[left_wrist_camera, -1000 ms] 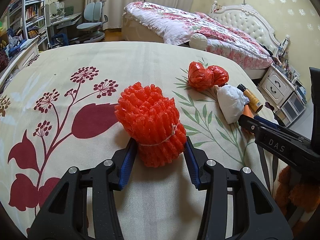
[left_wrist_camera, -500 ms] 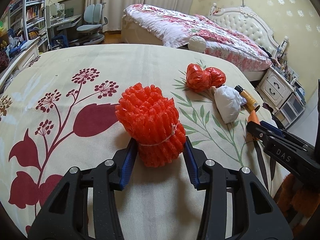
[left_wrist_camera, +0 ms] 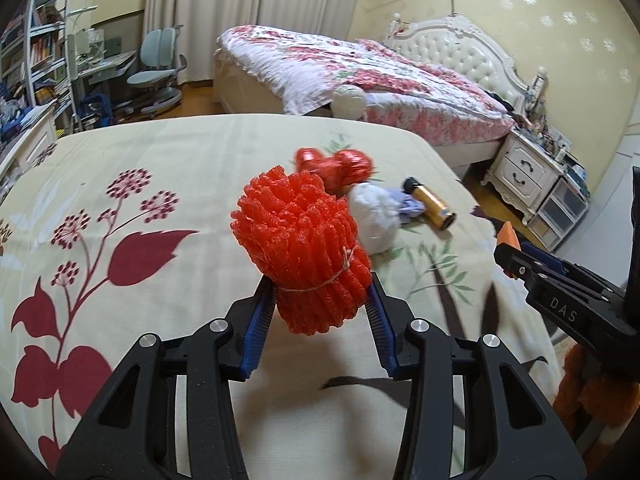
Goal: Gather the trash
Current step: 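Carry the orange net bag and orange cloth in both tools over the bin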
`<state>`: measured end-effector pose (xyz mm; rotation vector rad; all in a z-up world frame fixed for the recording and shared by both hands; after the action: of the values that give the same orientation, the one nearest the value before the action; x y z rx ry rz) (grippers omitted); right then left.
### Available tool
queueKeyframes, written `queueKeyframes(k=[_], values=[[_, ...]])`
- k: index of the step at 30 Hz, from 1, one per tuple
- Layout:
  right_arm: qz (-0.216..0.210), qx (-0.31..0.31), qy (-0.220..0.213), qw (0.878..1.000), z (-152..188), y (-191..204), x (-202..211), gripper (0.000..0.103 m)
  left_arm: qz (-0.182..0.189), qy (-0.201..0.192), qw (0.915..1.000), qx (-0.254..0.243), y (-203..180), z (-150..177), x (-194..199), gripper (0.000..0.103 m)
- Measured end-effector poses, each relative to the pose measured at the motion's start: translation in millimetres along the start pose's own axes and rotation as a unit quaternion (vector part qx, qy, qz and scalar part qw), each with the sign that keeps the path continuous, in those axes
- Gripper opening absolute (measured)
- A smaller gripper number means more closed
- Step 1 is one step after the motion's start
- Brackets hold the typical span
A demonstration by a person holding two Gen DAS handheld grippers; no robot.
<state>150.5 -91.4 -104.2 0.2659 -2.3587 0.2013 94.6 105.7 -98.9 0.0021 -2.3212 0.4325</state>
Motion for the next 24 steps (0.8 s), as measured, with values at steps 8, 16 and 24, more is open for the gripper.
queueKeyframes(k=[8,16,24], values=[[0.036,-0.035,-0.002,0.999,8.2,-60.7,9.8,0.037,0.046,0.007,0.9978,-0.047,-74.1,7.7,-13.5,0.044],[0.068,-0.065,0.002,0.996,22.4,-115.7,7.0,0.037,0.079,0.023,0.9922,-0.094,-148.9,17.7,-40.0,0.044],[0.083,-0.092,0.016,0.992,31.6,-155.5,-10.2,0.037,0.096,0.028,0.987,-0.126,-206.6,21.8,-67.8,0.044]])
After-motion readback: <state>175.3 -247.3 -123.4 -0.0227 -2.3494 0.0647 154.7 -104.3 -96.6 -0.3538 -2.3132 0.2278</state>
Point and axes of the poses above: each gripper's, at about its wrist camera, not at the fingertips, and x roughly against the way its jaws point, y to its left, z to its underside, the point moved 9 cm from there along -x, roughly the way its jaws point, and after that the axes turned 12 degrees about x, right-handed, at the moved point
